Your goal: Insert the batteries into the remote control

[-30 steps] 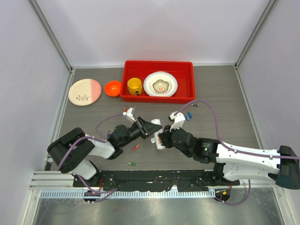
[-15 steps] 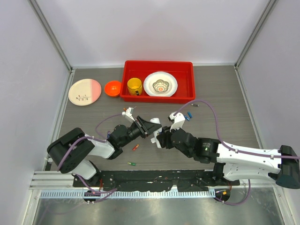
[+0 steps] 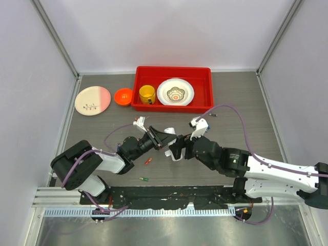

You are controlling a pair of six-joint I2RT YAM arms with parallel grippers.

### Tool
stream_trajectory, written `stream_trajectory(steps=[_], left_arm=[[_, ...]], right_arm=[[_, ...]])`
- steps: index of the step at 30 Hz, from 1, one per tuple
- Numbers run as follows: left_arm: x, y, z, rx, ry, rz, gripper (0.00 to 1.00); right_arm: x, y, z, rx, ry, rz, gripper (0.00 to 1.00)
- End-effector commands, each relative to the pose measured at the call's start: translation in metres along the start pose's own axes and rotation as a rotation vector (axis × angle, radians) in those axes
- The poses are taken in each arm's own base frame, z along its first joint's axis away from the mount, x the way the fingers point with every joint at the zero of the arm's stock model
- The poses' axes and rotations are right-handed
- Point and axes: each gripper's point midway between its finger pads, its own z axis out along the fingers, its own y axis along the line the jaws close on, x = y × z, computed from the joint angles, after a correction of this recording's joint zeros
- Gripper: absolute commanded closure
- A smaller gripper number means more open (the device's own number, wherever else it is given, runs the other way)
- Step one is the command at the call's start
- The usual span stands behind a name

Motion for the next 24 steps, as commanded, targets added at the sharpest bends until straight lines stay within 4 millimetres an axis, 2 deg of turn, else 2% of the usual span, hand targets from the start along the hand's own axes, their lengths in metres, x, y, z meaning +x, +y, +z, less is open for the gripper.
stream_trajectory(steps=[1, 5, 9, 11, 12, 14, 18, 19, 24], left_arm=[[-0.018, -0.072, -0.007, 0.286, -0.077, 0.041, 1.0], [-0.017, -0.074, -0.007, 0.292, -0.074, 0.051, 1.0], [-0.018, -0.08, -0.009, 0.311, -0.08, 0.09, 1.0], [-0.02, -0.083, -0.012, 0.319, -0.094, 0.11, 1.0], [-0.021, -0.085, -0.014, 0.327, -0.102, 0.124, 0.99], [-0.023, -0.086, -0.015, 0.326, -0.116, 0.132, 1.0], [-0.025, -0.09, -0.016, 0.336, -0.124, 0.139, 1.0], [-0.026, -0.092, -0.017, 0.342, -0.127, 0.139, 1.0], [-0.027, -0.097, -0.021, 0.355, -0.136, 0.146, 1.0]], right_arm=[[-0.054, 0.029, -0.025, -0.109, -0.097, 0.034, 0.15], [-0.068, 0.028, -0.034, -0.093, -0.121, 0.105, 0.14], [-0.064, 0.017, -0.038, -0.109, -0.157, 0.298, 0.13], [-0.056, 0.018, -0.04, -0.146, -0.121, 0.326, 0.12], [-0.056, 0.012, -0.036, -0.136, -0.117, 0.343, 0.12], [-0.048, 0.012, -0.031, -0.161, -0.067, 0.388, 0.12], [-0.029, 0.023, -0.021, -0.272, 0.074, 0.454, 0.11], [-0.031, 0.017, -0.017, -0.262, 0.07, 0.47, 0.11], [-0.026, 0.016, -0.011, -0.318, 0.116, 0.52, 0.1]])
